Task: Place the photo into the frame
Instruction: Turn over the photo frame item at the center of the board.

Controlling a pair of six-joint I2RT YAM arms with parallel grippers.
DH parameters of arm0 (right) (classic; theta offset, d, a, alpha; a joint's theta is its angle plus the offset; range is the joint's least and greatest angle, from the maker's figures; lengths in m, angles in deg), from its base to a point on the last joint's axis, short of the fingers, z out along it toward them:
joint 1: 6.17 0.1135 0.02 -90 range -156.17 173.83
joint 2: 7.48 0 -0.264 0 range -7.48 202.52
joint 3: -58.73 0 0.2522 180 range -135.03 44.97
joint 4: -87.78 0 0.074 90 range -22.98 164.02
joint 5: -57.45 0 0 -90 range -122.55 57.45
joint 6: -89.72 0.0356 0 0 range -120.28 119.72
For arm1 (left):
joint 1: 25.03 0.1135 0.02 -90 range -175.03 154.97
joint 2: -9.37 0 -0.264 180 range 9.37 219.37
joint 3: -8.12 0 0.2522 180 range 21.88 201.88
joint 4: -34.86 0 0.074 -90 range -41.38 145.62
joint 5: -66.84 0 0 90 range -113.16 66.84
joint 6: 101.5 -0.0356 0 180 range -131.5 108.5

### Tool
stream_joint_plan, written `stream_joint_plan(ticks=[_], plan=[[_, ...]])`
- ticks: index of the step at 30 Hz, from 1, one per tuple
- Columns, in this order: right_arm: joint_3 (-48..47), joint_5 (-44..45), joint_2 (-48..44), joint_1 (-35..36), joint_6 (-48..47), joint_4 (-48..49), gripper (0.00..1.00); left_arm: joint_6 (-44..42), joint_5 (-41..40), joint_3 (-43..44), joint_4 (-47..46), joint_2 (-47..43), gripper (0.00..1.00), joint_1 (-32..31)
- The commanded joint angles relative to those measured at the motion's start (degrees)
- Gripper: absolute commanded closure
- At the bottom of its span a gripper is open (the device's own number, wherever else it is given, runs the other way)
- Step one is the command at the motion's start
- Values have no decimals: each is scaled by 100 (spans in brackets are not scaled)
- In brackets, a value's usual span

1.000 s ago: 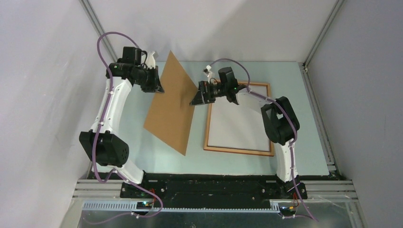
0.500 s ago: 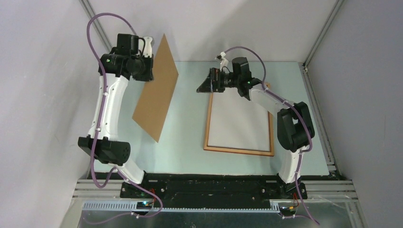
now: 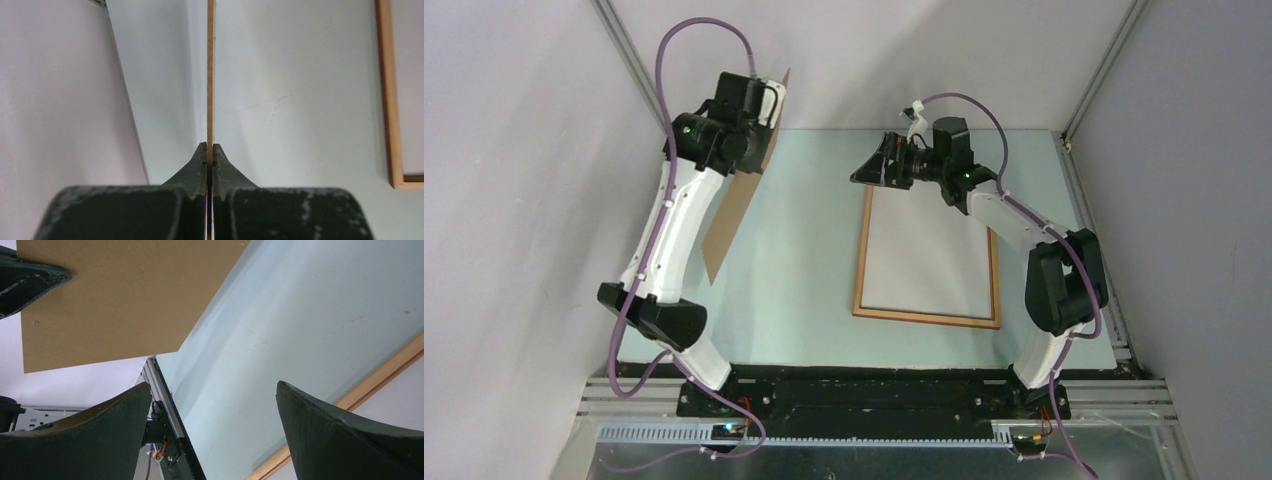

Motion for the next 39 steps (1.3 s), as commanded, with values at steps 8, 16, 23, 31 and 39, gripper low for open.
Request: stream_joint_plan(ticks=[8, 16, 23, 31, 39], plan=[[393, 299, -277, -217, 568, 474, 1, -121, -1195, 39, -329, 462, 100, -641], [623, 495, -336, -281, 847, 661, 1, 221, -1087, -557, -672, 535, 100, -1020], [669, 563, -286, -298, 1533, 958, 1, 519, -889, -1028, -1054, 643, 100, -1432], [683, 577, -191, -341, 2276, 1321, 1, 959, -356, -1439, -1366, 672, 100, -1680], [350, 490, 82, -305, 2484, 1152, 1, 1181, -408, -1464, -1433, 866, 100, -2267]])
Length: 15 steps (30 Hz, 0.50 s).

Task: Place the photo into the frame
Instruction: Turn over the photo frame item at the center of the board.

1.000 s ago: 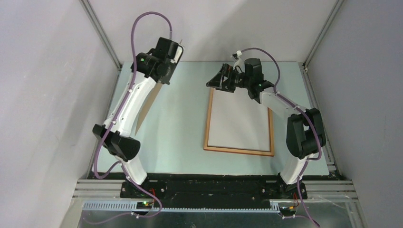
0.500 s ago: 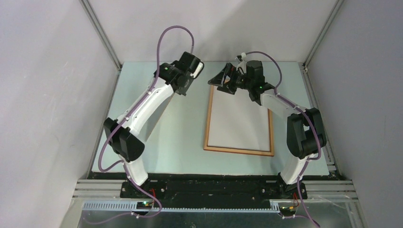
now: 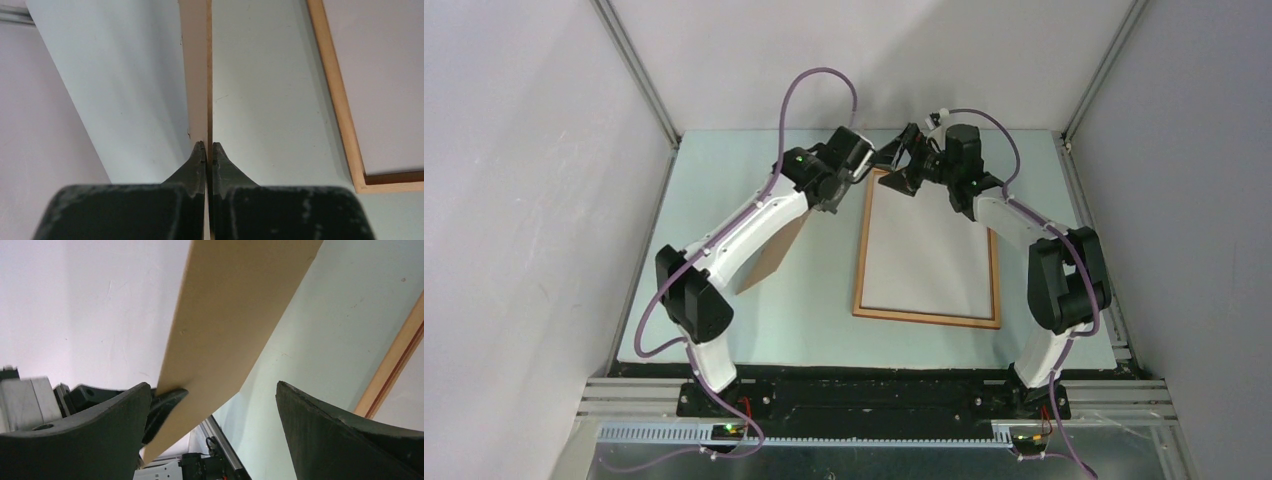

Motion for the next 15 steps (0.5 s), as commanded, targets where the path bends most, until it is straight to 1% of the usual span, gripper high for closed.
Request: stream_joint_plan(ticks=[1, 6, 10, 13, 15], plan=[[-403, -55, 134, 12, 155, 84, 1, 456, 431, 64, -354, 130, 100, -473], [-476, -62, 236, 23, 272, -25, 3, 491, 108, 296, -344, 387, 100, -732], [-578, 33, 292, 30, 118, -292, 6, 520, -121, 458, -339, 708, 100, -905], [-649, 174, 310, 29, -60, -666, 8, 505, -242, 567, -334, 833, 100, -1035], [-672, 200, 347, 29, -71, -695, 10, 494, -309, 599, -334, 906, 100, -1115]])
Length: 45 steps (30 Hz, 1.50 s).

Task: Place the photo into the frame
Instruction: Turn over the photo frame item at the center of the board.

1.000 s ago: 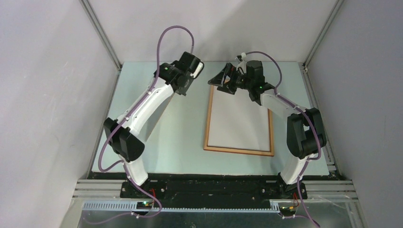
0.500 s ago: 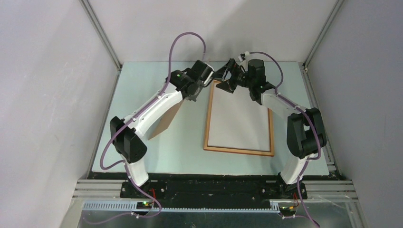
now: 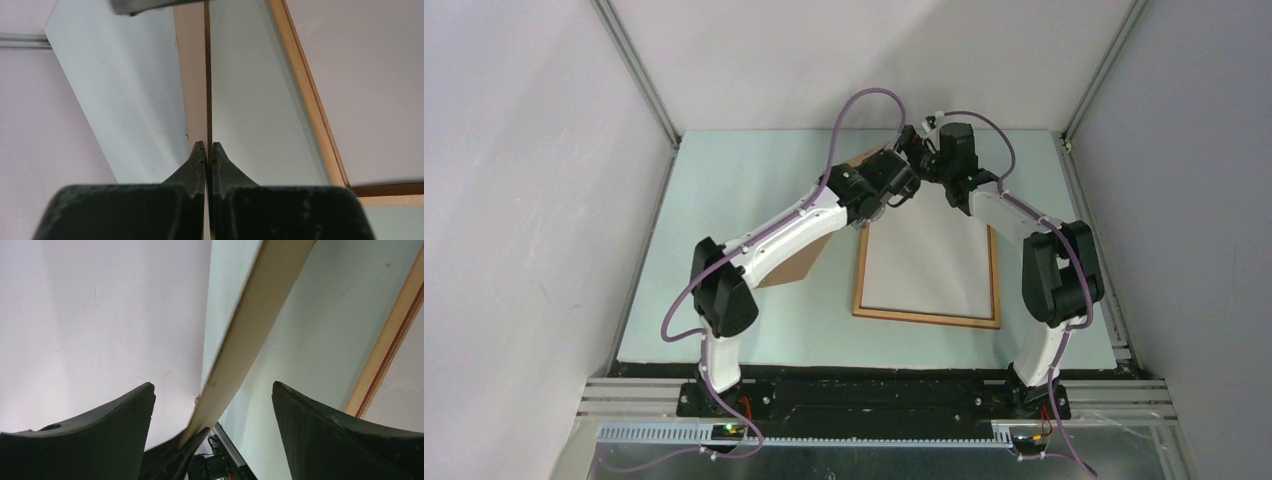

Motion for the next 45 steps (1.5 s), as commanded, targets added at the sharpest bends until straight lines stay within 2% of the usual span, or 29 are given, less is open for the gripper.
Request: stream_joint_plan(ticks=[1, 9, 12, 18, 21, 25, 31, 36, 41, 45], plan=[[-390, 118, 61, 23, -171, -198, 10, 313, 405, 272, -285, 209, 100, -257], [-578, 172, 265, 103, -320, -453, 24, 320, 269, 413, -254, 396, 98, -427], [-643, 240, 331, 95, -445, -618, 33, 306, 287, 408, -241, 399, 94, -446], [-674, 220, 412, 89, -454, -652, 45, 271, 262, 409, -240, 407, 87, -467], [-694, 209, 434, 82, -458, -673, 51, 253, 254, 406, -241, 411, 79, -476], [-704, 202, 430, 75, -466, -685, 56, 220, 220, 388, -246, 409, 70, -509], [-671, 191, 439, 50, -458, -666, 65, 194, 233, 368, -244, 393, 67, -532], [-619, 242, 396, -8, -492, -677, 68, 166, 244, 383, -244, 355, 64, -553], [-545, 293, 361, -62, -520, -691, 73, 139, 228, 402, -243, 317, 57, -599], [-534, 325, 353, -84, -561, -692, 77, 120, 250, 383, -243, 246, 47, -620]])
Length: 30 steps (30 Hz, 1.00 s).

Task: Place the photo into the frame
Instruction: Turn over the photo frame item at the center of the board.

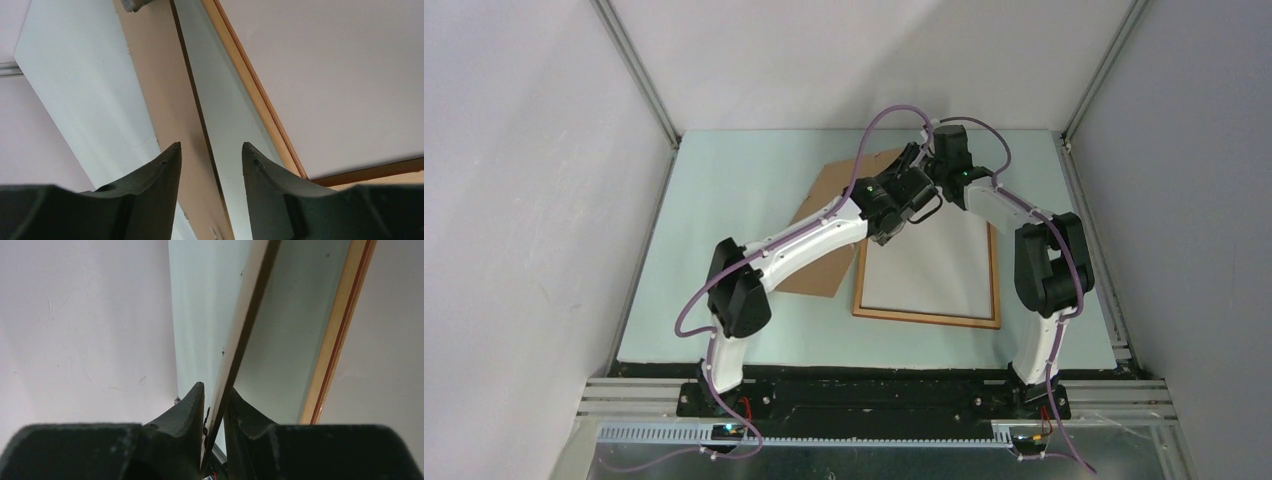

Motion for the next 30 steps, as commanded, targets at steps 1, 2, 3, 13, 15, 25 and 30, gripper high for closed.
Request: stream_joint_plan(ticks=[1, 2, 3, 13, 15, 25, 30], plan=[[-120, 48, -91, -67, -79, 279, 78, 12, 80, 218, -173, -215, 43, -78], [-120, 49, -94, -75, -80, 278, 79, 8, 94, 218, -169, -252, 41, -81], [-120, 56, -90, -87, -81, 277, 80, 7, 112, 218, -168, -270, 38, -86], [-24, 103, -93, -136, -181, 277, 91, -95, 315, 208, -173, -707, 29, -100], [3, 117, -97, -143, -216, 277, 94, -155, 618, 154, -173, -853, 27, -102], [141, 122, -239, -168, -451, 330, 100, -483, 1175, -162, -185, -1664, 22, -65], [300, 116, -521, -172, -673, 422, 100, -597, 1498, -350, -193, -2096, 21, 196]])
